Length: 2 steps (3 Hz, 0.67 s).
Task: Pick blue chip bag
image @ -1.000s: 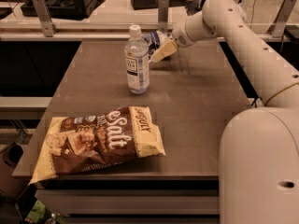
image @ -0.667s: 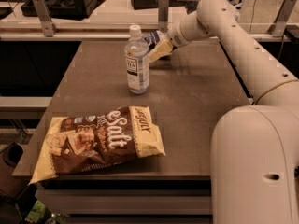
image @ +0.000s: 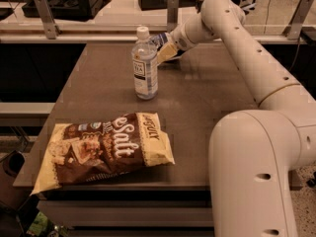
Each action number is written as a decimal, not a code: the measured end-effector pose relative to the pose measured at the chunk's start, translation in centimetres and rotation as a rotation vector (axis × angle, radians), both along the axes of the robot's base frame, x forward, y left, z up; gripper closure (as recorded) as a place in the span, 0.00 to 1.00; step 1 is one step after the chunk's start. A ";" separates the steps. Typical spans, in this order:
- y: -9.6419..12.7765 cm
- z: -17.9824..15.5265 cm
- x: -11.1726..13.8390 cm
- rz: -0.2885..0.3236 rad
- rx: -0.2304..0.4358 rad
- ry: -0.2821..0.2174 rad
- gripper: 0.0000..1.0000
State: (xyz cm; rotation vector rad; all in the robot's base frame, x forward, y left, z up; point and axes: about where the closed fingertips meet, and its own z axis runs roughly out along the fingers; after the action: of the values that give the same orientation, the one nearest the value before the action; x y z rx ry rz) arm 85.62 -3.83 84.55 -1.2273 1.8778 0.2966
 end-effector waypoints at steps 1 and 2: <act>0.3 -0.3 0.0 0.004 0.000 0.003 0.42; 0.6 -0.6 0.0 0.008 0.000 0.008 0.65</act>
Offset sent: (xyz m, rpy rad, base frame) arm 0.0002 0.0023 -0.0023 0.0001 0.0027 0.0033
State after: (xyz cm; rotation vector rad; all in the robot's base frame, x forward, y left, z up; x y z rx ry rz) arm 85.66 -3.27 83.95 -1.2352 1.8800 0.3058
